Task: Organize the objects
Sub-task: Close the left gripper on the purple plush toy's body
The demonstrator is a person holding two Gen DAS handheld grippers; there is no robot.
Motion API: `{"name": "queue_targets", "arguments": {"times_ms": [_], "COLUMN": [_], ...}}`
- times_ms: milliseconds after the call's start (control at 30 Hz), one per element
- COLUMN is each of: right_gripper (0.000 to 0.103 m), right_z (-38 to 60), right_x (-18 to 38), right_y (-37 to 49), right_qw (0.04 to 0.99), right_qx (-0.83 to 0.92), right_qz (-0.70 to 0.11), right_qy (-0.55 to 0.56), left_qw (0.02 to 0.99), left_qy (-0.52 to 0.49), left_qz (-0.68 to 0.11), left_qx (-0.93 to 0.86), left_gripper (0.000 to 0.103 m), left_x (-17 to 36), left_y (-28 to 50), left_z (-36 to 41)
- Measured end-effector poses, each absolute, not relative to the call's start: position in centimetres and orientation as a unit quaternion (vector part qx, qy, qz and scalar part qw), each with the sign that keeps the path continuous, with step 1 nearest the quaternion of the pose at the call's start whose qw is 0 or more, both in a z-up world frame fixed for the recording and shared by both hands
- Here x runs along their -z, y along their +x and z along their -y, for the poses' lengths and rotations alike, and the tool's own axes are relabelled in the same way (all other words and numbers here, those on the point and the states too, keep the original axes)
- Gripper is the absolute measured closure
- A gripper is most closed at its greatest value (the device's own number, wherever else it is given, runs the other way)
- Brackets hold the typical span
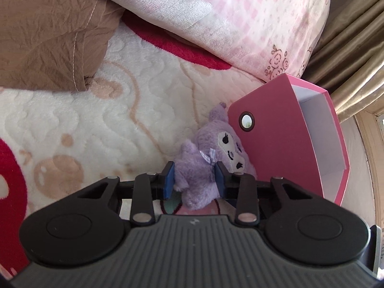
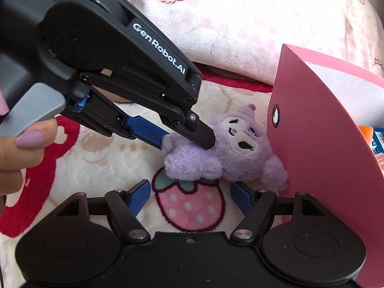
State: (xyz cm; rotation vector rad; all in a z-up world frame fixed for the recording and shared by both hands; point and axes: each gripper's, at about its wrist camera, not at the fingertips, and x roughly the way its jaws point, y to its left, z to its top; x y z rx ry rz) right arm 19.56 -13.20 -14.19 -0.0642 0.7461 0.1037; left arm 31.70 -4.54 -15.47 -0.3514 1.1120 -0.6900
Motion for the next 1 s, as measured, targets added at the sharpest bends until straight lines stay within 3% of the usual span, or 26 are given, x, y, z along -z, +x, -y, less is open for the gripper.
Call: {"name": "queue_targets", "arguments": {"times_ms": [467, 667, 767, 867, 1000], "right_gripper": [0.03, 0.029, 0.024, 0.024, 0.022], "right_z": [11.3, 10.5, 10.7, 11.2, 12.4], "right_x": [12.4, 12.3, 13.1, 13.4, 13.9], "right_y": [14.6, 13.7, 14.6, 14.9, 15.2], "right_qw": [0.919, 0.905, 0.898, 0.891, 0.894], "right_qx": [-0.163, -0.184, -0.186, -0.182, -0.171], "right_qz": [-0.355, -0.379, -0.396, -0.415, -0.415], "right_qy": [-0.05, -0.06, -0.052, -0.034, -0.019], "left_qw": [0.774, 0.794, 0.791, 0.785, 0.798], "left_qy": [-0.255, -0.229, -0.214, -0.201, -0.198], "left_qz": [-0.519, -0.523, -0.537, -0.551, -0.528], "left_qx": [0.256, 0.211, 0.201, 0.201, 0.214], "left_gripper": [0.07, 0.07, 0.068, 0.063, 0.045], "left_x": [14.4, 14.0, 14.3, 14.6, 14.2], "left_y": [24.7, 22.1, 21.6, 21.2, 20.9], "left_z": [-1.4, -2.1, -2.0, -1.7, -3.0]}}
